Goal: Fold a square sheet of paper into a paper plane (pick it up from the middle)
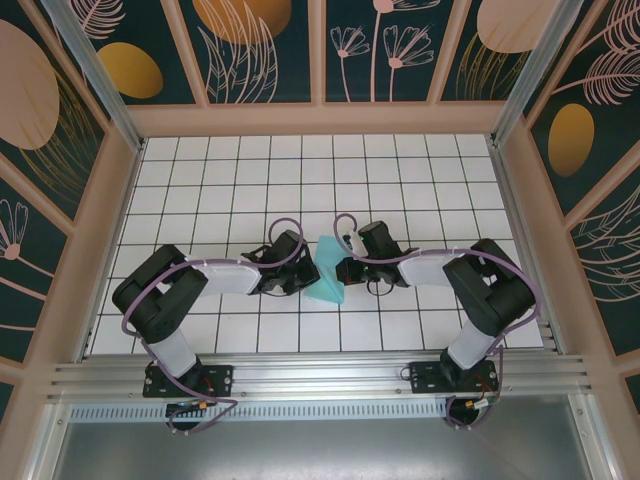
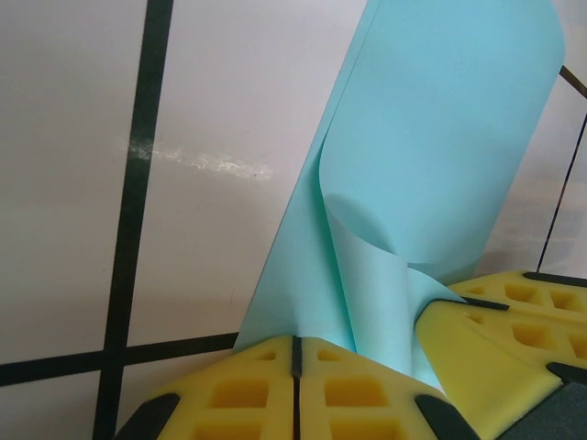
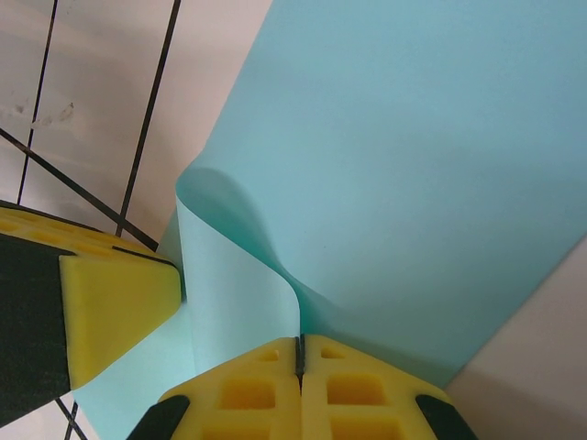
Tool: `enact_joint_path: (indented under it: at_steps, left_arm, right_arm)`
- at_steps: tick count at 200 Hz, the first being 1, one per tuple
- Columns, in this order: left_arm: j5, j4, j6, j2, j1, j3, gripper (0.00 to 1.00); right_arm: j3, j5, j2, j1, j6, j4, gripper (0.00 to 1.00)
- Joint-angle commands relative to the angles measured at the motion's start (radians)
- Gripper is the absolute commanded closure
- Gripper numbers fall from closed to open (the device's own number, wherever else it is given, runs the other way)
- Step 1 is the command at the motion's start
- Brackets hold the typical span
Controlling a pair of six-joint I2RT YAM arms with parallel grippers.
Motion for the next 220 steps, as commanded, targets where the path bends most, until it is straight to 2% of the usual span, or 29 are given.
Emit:
enact_joint_path:
  at_steps: [1,36,83,125,156,220]
  left_arm:
    - [-0.031,-0.096,0.022,0.025,-0.007,-0.001,0.89]
    - [-0.055,-0.112,0.022,0.004,-0.006,0.005,0.87]
    - [-0.104,-0.121,0.017,-0.103,-0.007,0.008,0.8]
    - [-0.086,-0.036,-0.001,-0.159,-0.007,0.018,0.8]
    - [-0.031,0.054,-0.019,-0.116,-0.008,0.072,0.8]
    - [0.003,0.097,-0.079,0.035,-0.006,0.117,0.81]
  right_arm:
    - [0.01,0.037,0.028,-0.006,-0.006,-0.028,0.98]
    - [0.001,0.053,0.023,-0.007,-0.001,-0.029,0.98]
    - [-0.006,0.053,0.02,-0.005,0.005,-0.034,0.98]
    - [-0.008,0.056,0.017,-0.005,0.01,-0.029,0.98]
    - [-0.013,0.055,0.019,-0.005,0.012,-0.023,0.98]
    - [-0.017,0.054,0.016,-0.006,0.013,-0.021,0.98]
